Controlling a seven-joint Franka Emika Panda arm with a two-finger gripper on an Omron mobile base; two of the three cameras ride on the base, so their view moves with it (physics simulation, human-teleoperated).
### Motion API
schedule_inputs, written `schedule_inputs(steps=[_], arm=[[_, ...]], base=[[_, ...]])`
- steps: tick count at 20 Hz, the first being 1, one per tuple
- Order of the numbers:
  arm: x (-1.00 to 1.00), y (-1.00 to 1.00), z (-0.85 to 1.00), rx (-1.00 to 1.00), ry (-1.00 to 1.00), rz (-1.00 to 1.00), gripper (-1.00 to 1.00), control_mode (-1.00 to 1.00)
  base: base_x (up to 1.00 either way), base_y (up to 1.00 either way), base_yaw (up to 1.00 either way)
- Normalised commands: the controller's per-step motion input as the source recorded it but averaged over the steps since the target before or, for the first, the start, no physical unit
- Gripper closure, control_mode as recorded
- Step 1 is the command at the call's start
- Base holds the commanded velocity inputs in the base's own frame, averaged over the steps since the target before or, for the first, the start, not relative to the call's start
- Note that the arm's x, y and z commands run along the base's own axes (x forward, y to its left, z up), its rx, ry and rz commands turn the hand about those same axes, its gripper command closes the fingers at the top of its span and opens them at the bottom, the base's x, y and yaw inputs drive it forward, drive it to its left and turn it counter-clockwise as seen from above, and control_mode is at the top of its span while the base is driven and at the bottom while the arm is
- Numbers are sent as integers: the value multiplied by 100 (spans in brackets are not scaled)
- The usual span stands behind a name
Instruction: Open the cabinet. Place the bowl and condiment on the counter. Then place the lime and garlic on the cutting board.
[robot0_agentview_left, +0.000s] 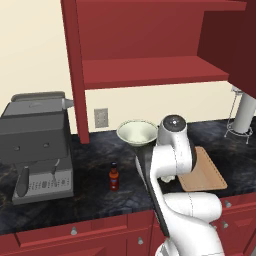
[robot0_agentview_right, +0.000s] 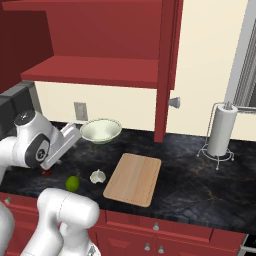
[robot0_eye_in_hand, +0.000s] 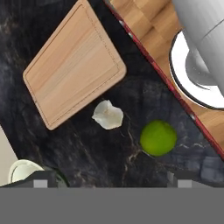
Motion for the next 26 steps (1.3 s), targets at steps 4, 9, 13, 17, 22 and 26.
schedule_inputs(steps=[4, 9, 13, 17, 22, 26], arm=[[-36, 5, 0, 10, 0, -14, -100, -100], [-40, 11, -4, 9, 0, -13, -100, -100], [-30, 21, -20, 3, 0, -15, -100, -100], [-11, 18, -23, 1, 0, -15, -100, -100], [0, 5, -36, 0, 0, -11, -100, -100], [0, 6, -38, 2, -2, -11, -100, -100]], base=[[0, 0, 0], [0, 0, 0], [0, 0, 0], [0, 0, 0], [0, 0, 0], [0, 0, 0]])
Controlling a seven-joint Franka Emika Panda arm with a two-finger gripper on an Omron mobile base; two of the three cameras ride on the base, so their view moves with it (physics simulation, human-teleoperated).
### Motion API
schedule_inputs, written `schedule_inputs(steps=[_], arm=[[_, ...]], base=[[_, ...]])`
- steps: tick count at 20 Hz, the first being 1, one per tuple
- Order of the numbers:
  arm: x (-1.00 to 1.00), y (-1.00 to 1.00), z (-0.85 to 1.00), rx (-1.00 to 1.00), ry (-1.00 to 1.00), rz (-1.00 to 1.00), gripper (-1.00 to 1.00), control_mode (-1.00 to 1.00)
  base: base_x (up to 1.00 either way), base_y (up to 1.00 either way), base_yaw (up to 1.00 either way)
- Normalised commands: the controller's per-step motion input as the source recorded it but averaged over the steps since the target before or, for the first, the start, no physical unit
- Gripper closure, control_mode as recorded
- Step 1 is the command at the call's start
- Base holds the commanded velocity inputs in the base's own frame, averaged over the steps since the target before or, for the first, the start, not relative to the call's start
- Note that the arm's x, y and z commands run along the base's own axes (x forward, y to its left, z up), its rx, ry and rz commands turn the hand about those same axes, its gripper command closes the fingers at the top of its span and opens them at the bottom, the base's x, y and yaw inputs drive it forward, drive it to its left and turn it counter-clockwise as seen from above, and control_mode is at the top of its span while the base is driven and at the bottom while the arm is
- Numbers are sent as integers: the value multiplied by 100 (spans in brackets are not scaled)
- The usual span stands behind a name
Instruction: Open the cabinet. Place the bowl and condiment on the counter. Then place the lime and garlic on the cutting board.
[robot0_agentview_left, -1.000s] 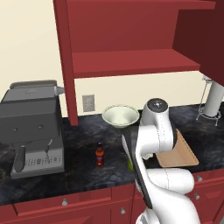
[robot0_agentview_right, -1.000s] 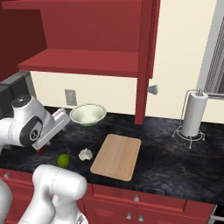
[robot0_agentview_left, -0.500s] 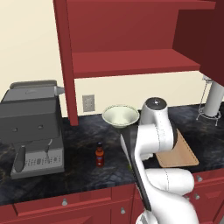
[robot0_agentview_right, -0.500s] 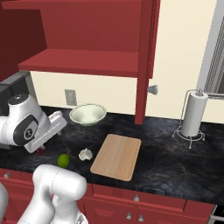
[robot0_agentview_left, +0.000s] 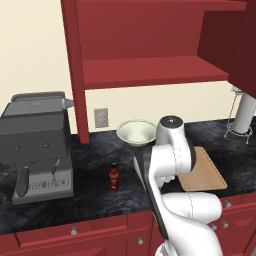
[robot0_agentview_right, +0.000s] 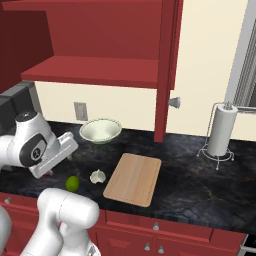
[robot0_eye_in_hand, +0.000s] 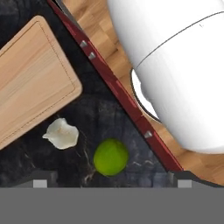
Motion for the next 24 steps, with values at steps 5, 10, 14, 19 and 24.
schedule_inputs(steps=[5, 10, 14, 19, 24], arm=[[0, 8, -33, 2, 0, -10, -100, -100], [0, 9, -36, 1, -1, -10, -100, -100], [0, 9, -37, 0, -3, -9, -100, -100], [0, 9, -37, 0, -2, -8, -100, -100], [0, 3, -33, 0, -6, -7, -100, -100]], base=[[0, 0, 0], [0, 0, 0], [0, 0, 0], [0, 0, 0], [0, 0, 0]])
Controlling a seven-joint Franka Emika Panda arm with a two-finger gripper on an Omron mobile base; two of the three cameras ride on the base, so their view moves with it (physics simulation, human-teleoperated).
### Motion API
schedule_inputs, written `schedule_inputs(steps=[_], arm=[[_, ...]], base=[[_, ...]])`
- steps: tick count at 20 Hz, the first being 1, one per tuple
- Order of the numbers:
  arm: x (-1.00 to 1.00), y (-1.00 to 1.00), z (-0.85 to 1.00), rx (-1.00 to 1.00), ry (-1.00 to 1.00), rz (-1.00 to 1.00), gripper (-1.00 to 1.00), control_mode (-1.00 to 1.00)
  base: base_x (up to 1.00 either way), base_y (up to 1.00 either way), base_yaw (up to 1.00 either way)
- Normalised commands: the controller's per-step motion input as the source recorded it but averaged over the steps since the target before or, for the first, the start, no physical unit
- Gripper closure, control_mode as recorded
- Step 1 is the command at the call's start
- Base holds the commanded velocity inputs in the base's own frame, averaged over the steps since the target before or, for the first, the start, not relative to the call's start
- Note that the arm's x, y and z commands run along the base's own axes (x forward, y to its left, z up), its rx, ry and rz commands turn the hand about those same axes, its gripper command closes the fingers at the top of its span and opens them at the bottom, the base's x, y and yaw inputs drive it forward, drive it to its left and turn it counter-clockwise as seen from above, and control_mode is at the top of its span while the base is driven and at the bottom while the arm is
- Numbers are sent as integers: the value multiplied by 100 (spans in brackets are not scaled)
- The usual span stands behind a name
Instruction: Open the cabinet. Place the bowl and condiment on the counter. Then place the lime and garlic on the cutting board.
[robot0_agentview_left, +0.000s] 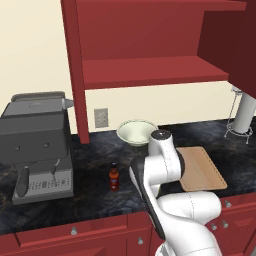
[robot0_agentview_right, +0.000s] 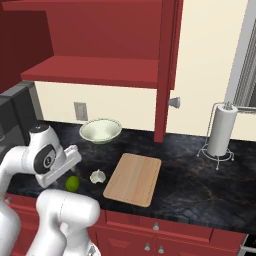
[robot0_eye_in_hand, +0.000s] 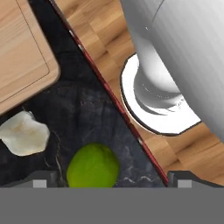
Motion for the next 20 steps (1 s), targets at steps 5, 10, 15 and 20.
schedule_inputs(steps=[5, 10, 15, 20], arm=[[0, 0, -32, 0, -7, -7, -100, -100], [2, 4, -31, 0, -3, -7, -100, -100], [1, 6, -28, 0, 0, -6, -100, -100], [0, 0, -30, 0, -2, -5, -100, -100]], base=[[0, 0, 0], [0, 0, 0], [0, 0, 0], [0, 0, 0]])
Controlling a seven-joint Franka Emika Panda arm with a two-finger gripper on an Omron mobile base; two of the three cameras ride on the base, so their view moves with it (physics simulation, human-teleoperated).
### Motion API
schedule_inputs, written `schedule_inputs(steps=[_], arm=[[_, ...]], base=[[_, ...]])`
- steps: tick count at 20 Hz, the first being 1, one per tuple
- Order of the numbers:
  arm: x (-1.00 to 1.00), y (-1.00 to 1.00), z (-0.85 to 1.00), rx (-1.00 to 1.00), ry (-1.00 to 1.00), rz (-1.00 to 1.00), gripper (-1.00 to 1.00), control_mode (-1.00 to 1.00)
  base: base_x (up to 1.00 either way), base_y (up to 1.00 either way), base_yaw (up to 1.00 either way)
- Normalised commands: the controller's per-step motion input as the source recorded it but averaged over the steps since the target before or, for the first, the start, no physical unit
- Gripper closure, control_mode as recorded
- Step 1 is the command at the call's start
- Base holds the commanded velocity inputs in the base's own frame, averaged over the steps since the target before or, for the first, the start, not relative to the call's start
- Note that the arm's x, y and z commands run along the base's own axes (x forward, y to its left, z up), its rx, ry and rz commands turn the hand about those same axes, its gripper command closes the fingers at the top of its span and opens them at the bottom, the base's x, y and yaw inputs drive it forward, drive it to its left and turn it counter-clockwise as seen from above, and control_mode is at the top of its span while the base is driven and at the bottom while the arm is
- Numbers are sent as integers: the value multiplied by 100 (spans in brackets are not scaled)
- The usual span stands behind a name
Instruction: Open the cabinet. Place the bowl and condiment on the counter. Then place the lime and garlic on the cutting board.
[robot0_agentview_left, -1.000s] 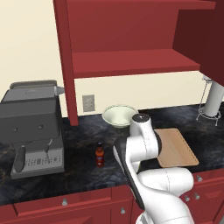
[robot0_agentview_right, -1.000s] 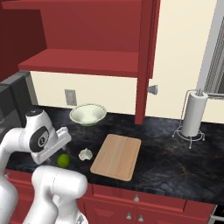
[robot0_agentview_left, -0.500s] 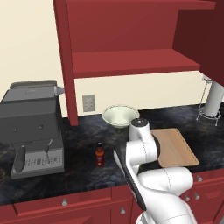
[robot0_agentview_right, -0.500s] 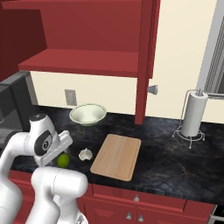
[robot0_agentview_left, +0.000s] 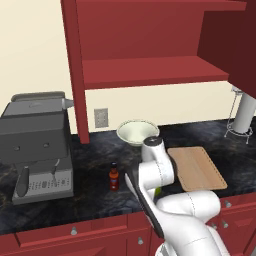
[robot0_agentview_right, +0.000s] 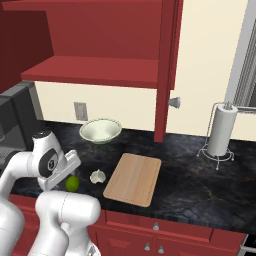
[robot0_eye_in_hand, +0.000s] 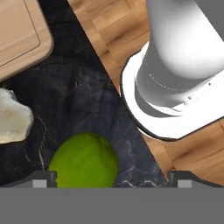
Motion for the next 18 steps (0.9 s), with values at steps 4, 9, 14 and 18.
schedule_inputs(steps=[4, 9, 14, 18], arm=[[0, 0, -36, 0, -3, -6, -100, -100], [0, -1, -29, 0, -6, -9, -100, -100], [0, -9, -11, 0, -13, -15, -100, -100], [-7, -7, -12, 0, -14, -17, -100, -100]], base=[[0, 0, 0], [0, 0, 0], [0, 0, 0], [0, 0, 0]])
